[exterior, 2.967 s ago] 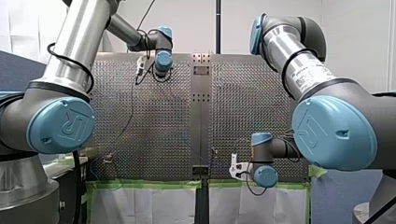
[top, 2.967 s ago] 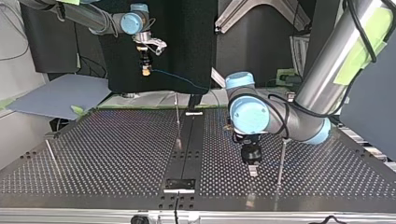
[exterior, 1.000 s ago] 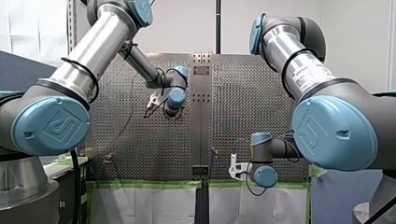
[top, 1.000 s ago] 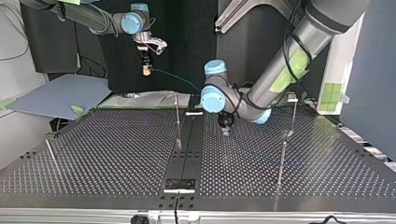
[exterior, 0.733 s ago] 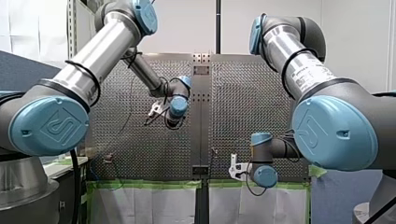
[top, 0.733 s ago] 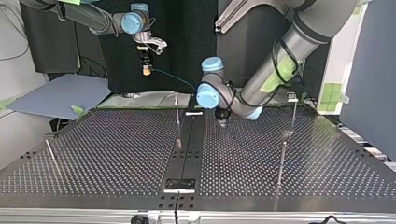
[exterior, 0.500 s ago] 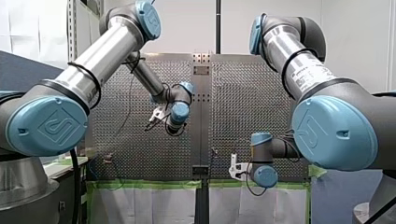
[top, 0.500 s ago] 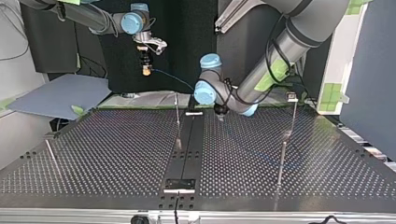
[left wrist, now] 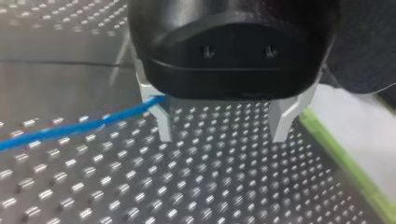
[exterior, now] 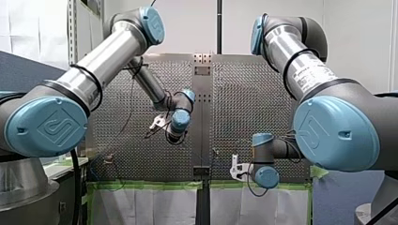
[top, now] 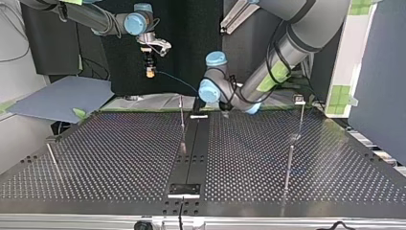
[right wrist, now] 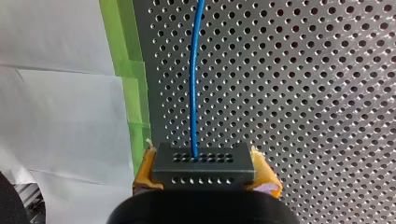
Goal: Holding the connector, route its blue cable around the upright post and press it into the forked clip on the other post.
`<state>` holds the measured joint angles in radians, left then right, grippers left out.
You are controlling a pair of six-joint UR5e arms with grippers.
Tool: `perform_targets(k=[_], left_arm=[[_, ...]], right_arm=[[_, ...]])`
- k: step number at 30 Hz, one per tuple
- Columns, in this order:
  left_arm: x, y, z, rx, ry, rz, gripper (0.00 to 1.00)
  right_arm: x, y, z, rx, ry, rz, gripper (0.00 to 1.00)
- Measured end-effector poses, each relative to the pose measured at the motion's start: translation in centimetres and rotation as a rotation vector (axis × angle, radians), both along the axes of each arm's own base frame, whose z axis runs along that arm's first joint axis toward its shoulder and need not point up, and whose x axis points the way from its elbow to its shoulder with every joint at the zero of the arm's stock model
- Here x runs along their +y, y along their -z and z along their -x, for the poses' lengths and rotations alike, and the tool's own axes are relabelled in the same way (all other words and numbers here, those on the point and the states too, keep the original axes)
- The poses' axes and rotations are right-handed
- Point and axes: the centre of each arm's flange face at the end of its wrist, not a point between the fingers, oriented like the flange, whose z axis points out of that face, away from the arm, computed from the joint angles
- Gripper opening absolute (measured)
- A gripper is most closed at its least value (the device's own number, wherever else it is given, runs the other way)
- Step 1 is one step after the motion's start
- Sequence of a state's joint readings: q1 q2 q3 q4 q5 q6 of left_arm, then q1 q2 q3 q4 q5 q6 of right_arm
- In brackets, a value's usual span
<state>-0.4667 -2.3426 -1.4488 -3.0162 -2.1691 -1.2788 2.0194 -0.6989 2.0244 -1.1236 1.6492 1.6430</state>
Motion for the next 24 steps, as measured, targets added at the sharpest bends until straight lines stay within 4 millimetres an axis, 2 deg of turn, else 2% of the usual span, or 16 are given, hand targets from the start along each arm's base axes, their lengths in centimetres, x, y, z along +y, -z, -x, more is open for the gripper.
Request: perform_targets(k=[11,24], left_arm=[[-1.6,5.7,1.4,0.075,0.065,0.023,1.00],[-3.1,8.0,2.9,0.117,0.114,0.118,1.00]], right_arm=[[0.0,0.0,0.0,-0.001,-0.001,0.002,0.00],[-0.3,-0.2,-0.5,-0.025,-0.055,0.014,0.00]])
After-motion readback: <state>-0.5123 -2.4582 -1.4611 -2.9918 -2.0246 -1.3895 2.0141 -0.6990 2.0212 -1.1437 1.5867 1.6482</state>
